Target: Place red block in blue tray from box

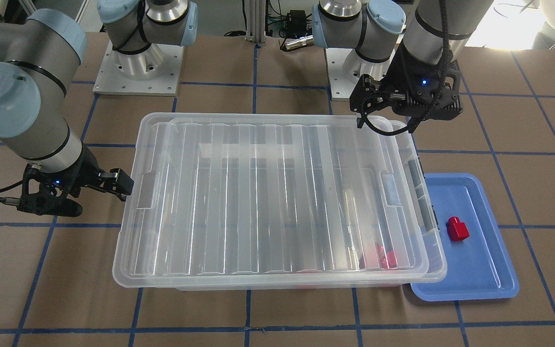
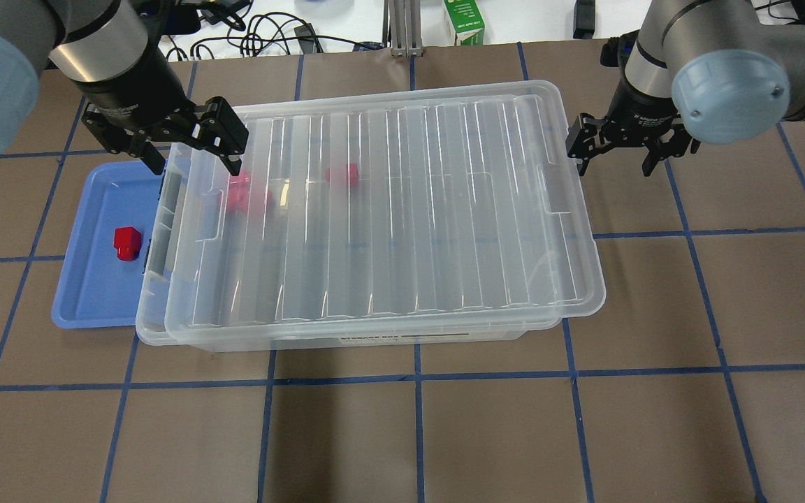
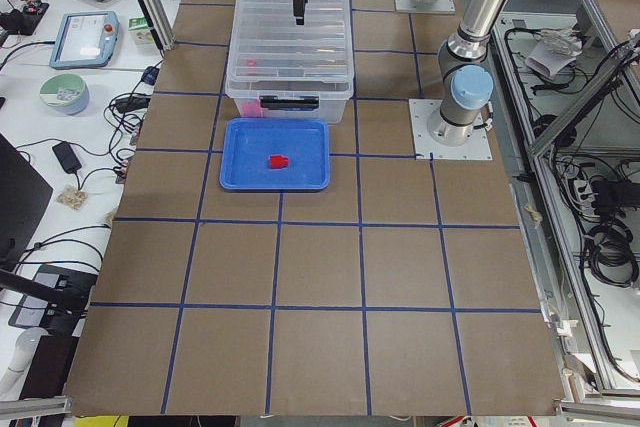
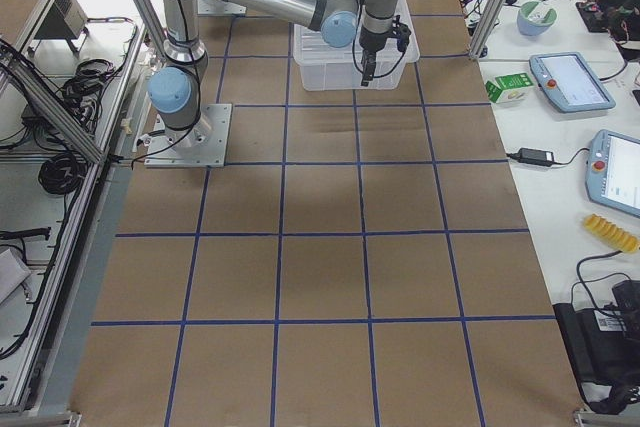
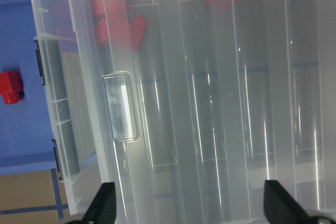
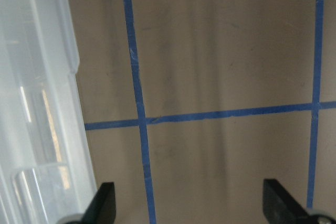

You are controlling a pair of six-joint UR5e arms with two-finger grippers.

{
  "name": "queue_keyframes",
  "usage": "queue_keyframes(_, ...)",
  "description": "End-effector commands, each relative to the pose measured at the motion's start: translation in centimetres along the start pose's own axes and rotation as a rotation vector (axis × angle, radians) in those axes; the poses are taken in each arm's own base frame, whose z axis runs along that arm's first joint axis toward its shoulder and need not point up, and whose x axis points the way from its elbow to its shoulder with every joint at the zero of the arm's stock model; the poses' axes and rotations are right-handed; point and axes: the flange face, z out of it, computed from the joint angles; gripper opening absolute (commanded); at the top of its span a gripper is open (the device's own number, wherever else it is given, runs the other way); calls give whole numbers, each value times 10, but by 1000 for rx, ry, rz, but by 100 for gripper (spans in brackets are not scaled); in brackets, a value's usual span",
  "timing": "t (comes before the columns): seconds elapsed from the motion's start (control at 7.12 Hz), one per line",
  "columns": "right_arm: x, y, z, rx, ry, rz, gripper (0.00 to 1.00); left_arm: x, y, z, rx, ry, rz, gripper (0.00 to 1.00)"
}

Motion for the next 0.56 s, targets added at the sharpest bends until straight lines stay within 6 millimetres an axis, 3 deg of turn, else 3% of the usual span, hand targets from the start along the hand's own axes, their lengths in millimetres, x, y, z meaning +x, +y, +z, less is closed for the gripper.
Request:
queue_keyframes(0.0,-3,-9,-64,91,1,4,100,-4,3,-6,-9,-6,-6,100)
queue_keyframes(0.14,-19,6,-100,115,-1,-4,100,-4,3,-5,-10,-1,-6,100)
queue_keyframes(0.28,-49,28,-126,128,-8,37,100,-2,3,-4,-12,-2,-3,100)
queue_keyframes(0.42,-72,44,-138,126,-12,61,100,-3,3,-4,-12,-7,-3,100)
